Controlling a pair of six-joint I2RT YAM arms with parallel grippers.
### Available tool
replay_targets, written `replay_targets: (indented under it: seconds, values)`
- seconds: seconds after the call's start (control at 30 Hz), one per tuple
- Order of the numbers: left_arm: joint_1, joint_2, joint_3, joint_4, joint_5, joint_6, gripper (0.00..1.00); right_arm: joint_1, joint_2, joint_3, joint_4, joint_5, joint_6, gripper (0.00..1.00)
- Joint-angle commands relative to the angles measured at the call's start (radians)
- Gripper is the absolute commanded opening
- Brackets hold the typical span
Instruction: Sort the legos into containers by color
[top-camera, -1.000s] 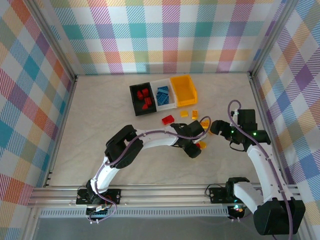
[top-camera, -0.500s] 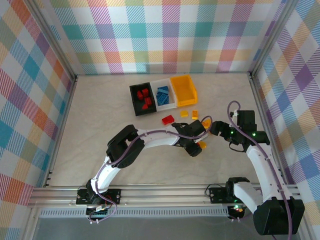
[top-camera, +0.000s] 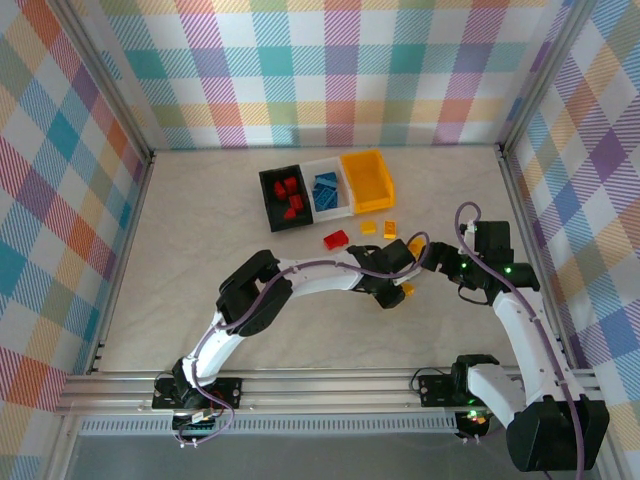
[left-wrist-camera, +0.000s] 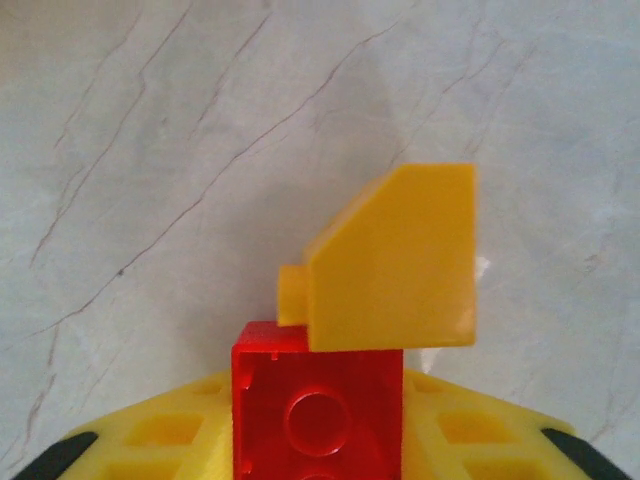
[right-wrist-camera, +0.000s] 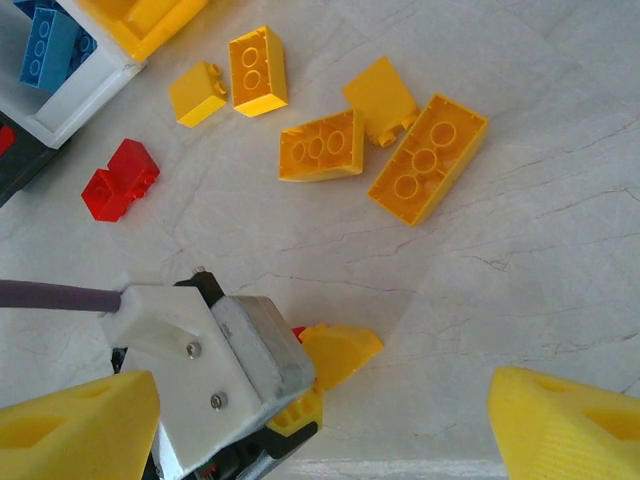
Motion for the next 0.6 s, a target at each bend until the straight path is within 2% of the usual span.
replay_targets:
  seconds: [0.0, 0.27, 0.43, 0.57]
  values:
    - [-0.022, -0.020, -0.028, 0.009, 0.008, -0.001, 0.33, -0.006, -0.014, -0.022, 0.028, -0.033, 0.008, 0.85]
    - [0.014, -0.173, -0.202, 0.012, -0.059, -0.062, 0.30, -0.004, 0.010, -0.041, 0.059, -0.102, 0.016, 0.83]
    - [0.100, -0.354, -0.375, 0.039, -0.080, -0.130, 0.30, 0.010, 0.020, -0.040, 0.106, -0.139, 0.032, 0.83]
    - [0.195, -0.464, -0.426, 0.005, -0.114, -0.138, 0.30, 0.055, 0.078, -0.033, 0.145, -0.150, 0.040, 0.83]
